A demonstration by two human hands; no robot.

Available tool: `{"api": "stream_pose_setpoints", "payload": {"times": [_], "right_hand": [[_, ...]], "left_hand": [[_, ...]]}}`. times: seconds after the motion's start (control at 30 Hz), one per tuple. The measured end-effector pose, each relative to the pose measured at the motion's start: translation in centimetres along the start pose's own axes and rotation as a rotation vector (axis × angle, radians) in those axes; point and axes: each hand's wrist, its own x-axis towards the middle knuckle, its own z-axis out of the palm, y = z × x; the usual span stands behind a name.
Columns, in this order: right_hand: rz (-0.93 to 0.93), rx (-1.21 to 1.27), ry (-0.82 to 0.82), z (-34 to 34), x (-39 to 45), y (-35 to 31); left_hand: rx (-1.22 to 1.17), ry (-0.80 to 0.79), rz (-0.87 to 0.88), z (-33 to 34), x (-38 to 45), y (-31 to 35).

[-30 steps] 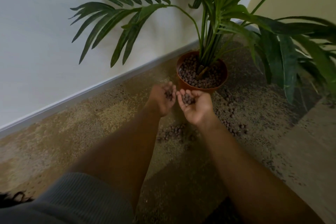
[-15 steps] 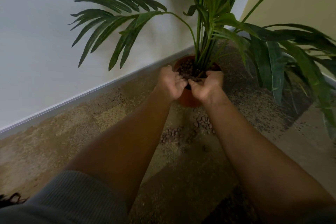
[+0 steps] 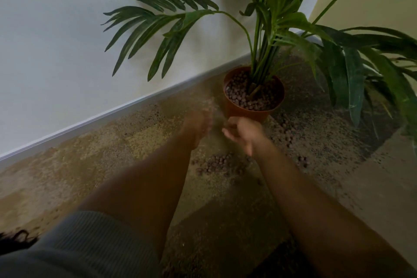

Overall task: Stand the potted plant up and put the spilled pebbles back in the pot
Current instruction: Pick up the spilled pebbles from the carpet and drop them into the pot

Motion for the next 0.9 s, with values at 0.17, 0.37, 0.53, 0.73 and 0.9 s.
{"api": "stream_pose_setpoints", "payload": {"times": [0.17,0.37,0.53,0.73,0.9], "right_hand": [[-0.169,-0.981,0.023,-1.3,1.0,5.7],[-0.306,-1.599,-0.168,-1.6,0.7,9.1],[-0.323,-1.673,-0.128,-1.3,1.1,9.7],[-0.378,-1.670,-0.137,-1.0,1.2,10.2],[-0.387,-1.609,-0.138,-0.8,1.2,10.2]], "left_hand": [[0.896,-0.116,0.062,-3.2,0.4,-4.2],[1.276,-0.221,0.003,-4.8,0.1,-6.8],[1.349,-0.241,0.070,-5.0,0.1,-7.7],[1.393,-0.257,0.089,-5.2,1.0,-9.2],[1.396,-0.302,0.190,-5.0,1.3,-9.8]]}}
